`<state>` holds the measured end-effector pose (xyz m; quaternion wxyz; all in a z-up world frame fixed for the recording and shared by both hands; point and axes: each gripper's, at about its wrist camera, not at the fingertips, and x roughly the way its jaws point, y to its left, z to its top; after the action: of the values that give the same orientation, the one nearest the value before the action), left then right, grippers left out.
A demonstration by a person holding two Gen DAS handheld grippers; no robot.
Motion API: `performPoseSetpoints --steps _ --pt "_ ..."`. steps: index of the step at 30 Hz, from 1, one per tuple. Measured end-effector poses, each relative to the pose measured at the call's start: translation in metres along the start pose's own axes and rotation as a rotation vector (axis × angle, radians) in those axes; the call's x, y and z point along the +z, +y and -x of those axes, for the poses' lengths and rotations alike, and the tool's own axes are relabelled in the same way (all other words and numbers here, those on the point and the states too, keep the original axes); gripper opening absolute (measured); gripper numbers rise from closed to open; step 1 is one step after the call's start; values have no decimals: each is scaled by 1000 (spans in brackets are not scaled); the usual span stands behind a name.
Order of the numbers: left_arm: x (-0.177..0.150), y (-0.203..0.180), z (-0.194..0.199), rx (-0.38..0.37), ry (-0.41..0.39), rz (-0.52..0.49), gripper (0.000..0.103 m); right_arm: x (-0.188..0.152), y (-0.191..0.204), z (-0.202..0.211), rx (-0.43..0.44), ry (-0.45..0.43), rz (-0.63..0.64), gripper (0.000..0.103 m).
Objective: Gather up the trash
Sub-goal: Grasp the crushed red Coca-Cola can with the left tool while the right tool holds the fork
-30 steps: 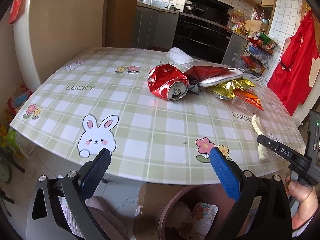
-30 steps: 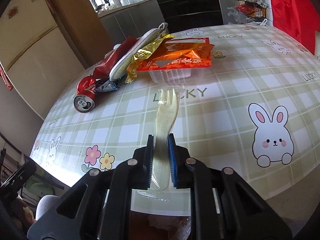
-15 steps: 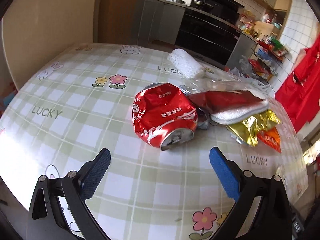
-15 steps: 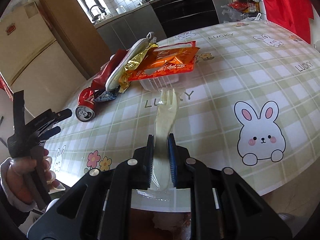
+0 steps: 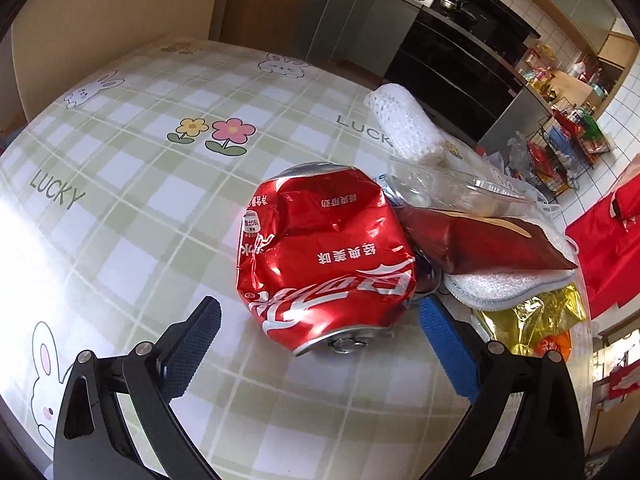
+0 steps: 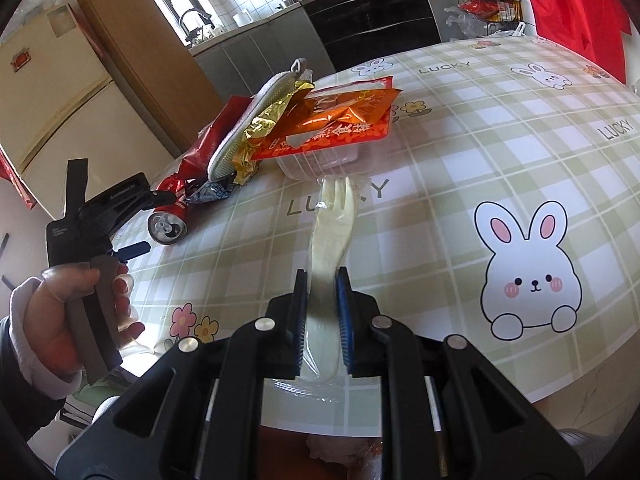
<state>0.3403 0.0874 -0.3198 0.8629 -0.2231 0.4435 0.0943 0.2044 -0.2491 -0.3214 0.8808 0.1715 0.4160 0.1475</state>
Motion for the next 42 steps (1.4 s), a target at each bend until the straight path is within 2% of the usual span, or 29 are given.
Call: performPoseSetpoints --steps 3,8,14,17,22,25,32,36,39,42 --pt "4 0 -4 11 4 19 97 0 1 -1 0 4 7 18" --pt "0 7 12 -82 -16 56 97 3 2 0 3 -8 15 18" --pt "0 30 16 -118 11 249 97 -1 7 -6 11 19 31 18" --pt "6 30 13 -114 26 285 97 -1 12 -7 12 19 49 18" --pt "17 34 -1 -55 50 341 97 -1 15 -5 11 17 56 18" --pt "19 31 -4 -36 75 276 92 0 14 -2 6 13 55 18" --pt "9 36 1 -120 130 183 85 3 17 3 11 4 57 18" --pt "-2 30 6 -142 164 55 83 3 22 6 23 1 67 18" --pt "-12 25 10 -141 156 -62 81 3 25 9 25 -5 76 18" --pt "-19 22 12 -142 154 -136 80 2 23 10 25 -5 74 18"
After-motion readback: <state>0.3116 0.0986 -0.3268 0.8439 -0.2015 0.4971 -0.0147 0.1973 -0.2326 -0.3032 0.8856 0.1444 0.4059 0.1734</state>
